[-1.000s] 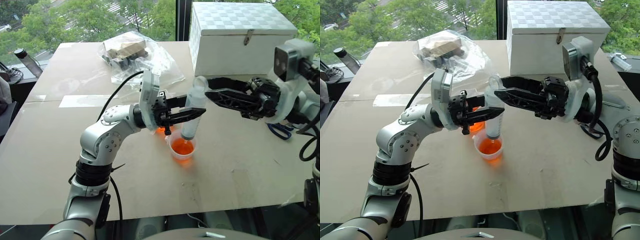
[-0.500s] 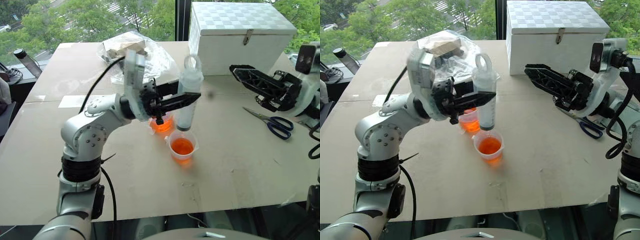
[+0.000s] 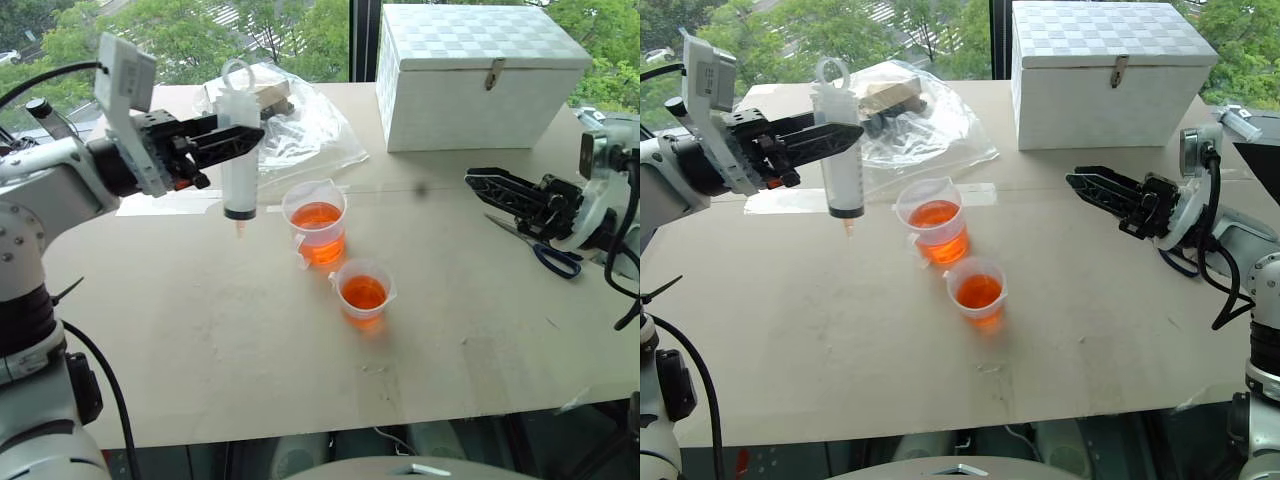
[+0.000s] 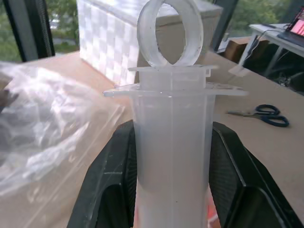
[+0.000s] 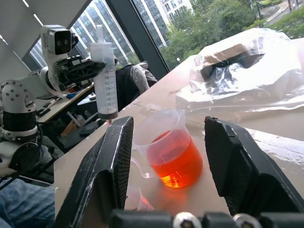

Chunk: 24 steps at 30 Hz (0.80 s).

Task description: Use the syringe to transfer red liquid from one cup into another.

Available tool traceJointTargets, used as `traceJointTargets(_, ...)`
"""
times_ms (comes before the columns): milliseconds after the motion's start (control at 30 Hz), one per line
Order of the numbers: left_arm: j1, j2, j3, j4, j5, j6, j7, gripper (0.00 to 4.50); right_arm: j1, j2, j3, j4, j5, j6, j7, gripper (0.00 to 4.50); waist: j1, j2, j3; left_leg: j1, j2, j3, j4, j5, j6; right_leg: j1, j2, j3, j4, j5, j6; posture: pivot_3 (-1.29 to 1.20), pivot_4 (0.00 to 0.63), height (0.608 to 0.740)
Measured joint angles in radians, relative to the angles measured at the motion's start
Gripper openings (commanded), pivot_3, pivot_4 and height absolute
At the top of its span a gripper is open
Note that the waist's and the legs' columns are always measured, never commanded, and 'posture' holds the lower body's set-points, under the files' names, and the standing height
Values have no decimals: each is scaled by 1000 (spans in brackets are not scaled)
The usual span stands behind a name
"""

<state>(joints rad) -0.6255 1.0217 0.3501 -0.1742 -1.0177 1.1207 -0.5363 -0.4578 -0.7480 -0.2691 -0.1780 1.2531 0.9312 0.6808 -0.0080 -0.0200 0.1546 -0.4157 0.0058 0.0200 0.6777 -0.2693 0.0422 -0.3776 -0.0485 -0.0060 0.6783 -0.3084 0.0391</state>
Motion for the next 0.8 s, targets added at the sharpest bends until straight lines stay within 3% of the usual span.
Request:
traceJointTargets(200,142,34,-67,76,133,2,-21,1427,29,-23,43,-1,-118,-16,63,2513,2,0,0,0,0,0,-1,0,0,-1,0,0,0,0,0,0,150,740)
traceJointTargets(367,121,-44,-210,265,304,-47,-3,1427,110,-21,67,-49,-199,-43,103,2513,7,-1,0,-1,0,0,-2,0,0,-1,-1,0,0,0,0,0,150,740)
traceJointTargets(400,110,-47,-234,271,324,-57,-21,2451,134,-22,67,-63,-213,-47,113,2619,7,-1,0,-1,0,1,-2,0,0,-1,-1,1,0,0,0,0,150,740)
traceJointTargets(533,104,-62,-280,306,369,-68,-85,4264,205,-23,67,-93,-308,-131,158,2619,3,-1,0,-1,0,1,-2,0,0,-2,-1,1,0,0,0,0,150,740)
traceJointTargets(567,104,-67,-281,307,373,-75,-95,4461,218,-23,67,-95,-332,-155,168,2619,2,-1,0,-1,0,1,-2,0,0,-1,-1,1,0,0,0,0,150,740)
traceJointTargets(667,104,-82,-256,305,412,-165,-108,4461,299,-55,68,-111,-409,-237,249,2619,3,-1,0,-1,0,1,-2,0,0,-1,-1,1,0,0,0,0,150,740)
traceJointTargets(800,166,-83,-108,230,424,-315,-155,4461,419,-79,66,-122,-519,-356,321,2619,1,-1,-1,-1,0,1,-2,0,0,-1,-2,2,-1,0,0,0,150,740)
